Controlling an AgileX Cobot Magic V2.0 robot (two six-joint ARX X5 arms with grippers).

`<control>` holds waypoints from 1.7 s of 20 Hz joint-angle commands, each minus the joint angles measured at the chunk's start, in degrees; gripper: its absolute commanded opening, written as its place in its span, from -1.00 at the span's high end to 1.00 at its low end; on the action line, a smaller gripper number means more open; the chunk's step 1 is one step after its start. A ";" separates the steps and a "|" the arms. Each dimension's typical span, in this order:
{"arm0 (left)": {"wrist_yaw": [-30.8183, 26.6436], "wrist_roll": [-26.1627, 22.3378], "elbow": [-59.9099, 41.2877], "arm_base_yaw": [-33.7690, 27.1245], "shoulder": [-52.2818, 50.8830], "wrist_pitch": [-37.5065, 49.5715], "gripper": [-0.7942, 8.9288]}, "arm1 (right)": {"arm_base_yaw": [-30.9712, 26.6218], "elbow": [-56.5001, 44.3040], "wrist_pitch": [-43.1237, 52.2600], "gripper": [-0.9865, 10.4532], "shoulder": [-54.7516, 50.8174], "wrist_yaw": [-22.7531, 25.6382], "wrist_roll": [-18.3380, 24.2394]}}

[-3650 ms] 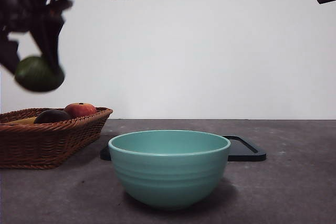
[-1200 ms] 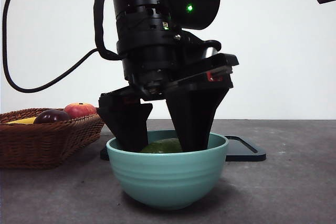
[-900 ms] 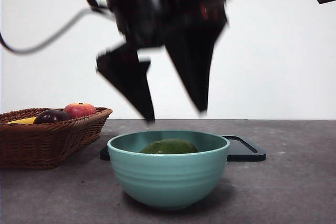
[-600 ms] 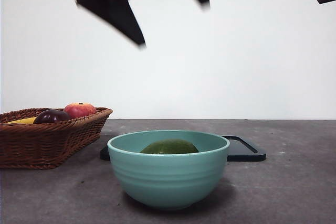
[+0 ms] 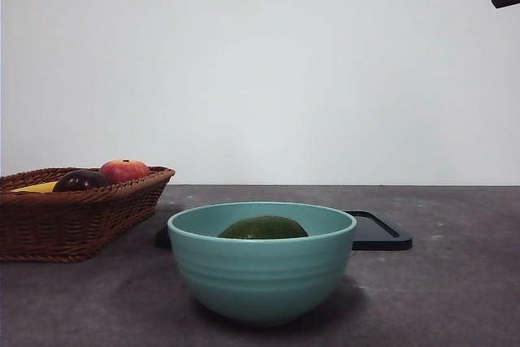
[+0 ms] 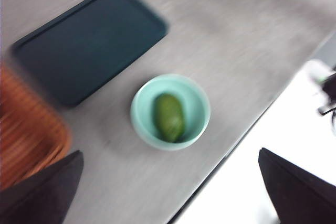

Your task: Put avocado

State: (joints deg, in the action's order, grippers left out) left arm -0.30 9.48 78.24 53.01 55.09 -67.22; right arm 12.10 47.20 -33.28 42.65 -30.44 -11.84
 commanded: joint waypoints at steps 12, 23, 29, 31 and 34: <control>-2.58 3.43 -21.11 0.63 -27.91 3.02 -0.26 | 6.29 0.94 -2.73 -0.18 2.49 -0.07 -0.68; -2.56 3.19 -21.18 0.63 -30.58 2.93 -0.26 | 24.70 12.50 -10.16 -0.17 27.39 14.97 -2.32; -2.56 3.02 -21.18 0.63 -30.58 2.91 -0.26 | 26.69 20.04 -19.41 -0.16 43.04 20.20 0.26; -2.58 3.04 -21.18 0.63 -30.58 2.71 -0.26 | 27.12 20.04 -19.47 -0.16 46.36 20.24 0.33; -2.56 3.02 -21.18 0.63 -30.58 2.32 -0.26 | 27.32 20.04 -19.08 -0.16 50.03 20.22 0.31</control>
State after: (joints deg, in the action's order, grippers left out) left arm -2.70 12.80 56.64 53.06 24.34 -65.30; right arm 38.92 66.06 -52.71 91.81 -10.37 -12.19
